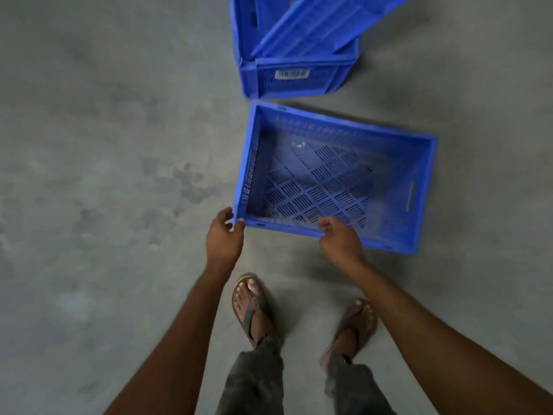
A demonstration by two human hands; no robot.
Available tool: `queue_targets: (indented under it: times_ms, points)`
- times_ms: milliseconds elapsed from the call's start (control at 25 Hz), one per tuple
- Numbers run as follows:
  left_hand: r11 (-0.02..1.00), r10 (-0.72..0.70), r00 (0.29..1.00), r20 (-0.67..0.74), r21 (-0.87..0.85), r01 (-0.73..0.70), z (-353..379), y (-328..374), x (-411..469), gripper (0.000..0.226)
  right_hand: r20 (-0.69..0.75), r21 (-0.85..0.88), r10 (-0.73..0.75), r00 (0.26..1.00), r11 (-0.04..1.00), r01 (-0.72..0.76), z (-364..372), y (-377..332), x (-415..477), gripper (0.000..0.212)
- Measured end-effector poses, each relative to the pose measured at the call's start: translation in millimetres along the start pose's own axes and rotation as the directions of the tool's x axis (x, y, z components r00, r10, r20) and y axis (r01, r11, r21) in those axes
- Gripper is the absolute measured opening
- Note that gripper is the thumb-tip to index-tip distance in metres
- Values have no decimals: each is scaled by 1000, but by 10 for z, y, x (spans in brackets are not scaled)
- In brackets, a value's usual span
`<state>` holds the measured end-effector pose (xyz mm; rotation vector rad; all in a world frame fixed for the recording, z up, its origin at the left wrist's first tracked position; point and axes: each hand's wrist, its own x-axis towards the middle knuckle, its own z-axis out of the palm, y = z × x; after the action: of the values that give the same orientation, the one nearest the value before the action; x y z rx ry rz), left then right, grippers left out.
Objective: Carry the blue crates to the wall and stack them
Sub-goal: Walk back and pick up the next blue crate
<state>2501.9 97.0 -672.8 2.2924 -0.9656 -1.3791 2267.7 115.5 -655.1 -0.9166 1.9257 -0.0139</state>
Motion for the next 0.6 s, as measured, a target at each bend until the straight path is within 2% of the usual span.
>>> queue_targets:
  times_ms: [80,160,280,400,480,560,600]
  points:
    - [996,45,999,5,72,-45,171,-226,317,44,54,-135,-71,996,988,78,287,127,285,51]
    - [986,102,995,15,130,-103,282,-409,550,39,70,-276,-135,988,949,150,554,209,507,53]
    - [978,152,988,-10,143,-149,310,-493,760,35,-8,-484,-233,973,852,200,789,213,658,47]
    - [994,99,995,12,44,-99,222,-322,629,41,-44,-544,-313,949,804,240,804,235,535,43]
    - [995,74,997,34,-69,-71,156,-89,390,47,-105,-583,-426,899,758,291,736,143,421,32]
    - [981,115,990,87,-168,-99,105,201,96,43,-161,-549,-510,845,758,352,578,-2,307,15]
    - [970,152,981,118,-206,-125,76,379,-67,38,-184,-497,-527,830,778,384,440,-58,231,13]
